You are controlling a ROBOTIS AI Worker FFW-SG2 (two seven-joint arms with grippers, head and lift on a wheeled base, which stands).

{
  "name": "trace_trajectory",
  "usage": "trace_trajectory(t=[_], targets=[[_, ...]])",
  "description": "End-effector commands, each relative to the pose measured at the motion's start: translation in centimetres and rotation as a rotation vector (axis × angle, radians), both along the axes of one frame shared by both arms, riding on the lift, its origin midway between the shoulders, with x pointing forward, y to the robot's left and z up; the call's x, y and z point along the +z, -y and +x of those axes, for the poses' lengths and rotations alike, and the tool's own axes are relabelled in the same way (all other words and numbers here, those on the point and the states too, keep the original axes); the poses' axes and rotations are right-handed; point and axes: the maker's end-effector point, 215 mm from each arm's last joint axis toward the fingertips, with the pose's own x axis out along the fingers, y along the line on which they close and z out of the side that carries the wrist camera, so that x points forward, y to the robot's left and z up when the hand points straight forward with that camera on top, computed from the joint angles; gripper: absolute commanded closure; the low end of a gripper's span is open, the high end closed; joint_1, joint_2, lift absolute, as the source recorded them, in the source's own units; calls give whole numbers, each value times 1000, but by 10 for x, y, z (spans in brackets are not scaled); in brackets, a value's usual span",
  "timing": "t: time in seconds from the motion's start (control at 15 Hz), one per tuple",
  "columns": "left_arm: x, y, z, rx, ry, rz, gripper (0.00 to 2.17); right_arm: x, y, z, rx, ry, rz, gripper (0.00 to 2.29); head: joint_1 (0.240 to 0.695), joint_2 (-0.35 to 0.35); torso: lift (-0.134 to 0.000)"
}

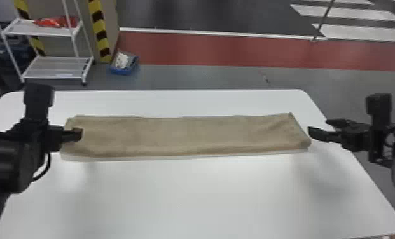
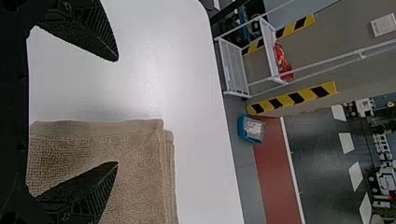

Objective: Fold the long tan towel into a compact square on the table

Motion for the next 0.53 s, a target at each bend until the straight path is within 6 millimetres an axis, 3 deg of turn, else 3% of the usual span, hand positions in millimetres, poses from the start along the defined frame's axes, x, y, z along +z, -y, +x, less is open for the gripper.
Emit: trace_trajectory(t=[0.0, 0.47], targets=[[0, -1, 0, 1, 0, 0, 97, 1, 1, 1, -1, -1, -3, 286, 695, -111, -125], [0, 0, 0, 1, 0, -2, 97, 2, 0, 1, 3, 3, -1, 286, 695, -110, -125]])
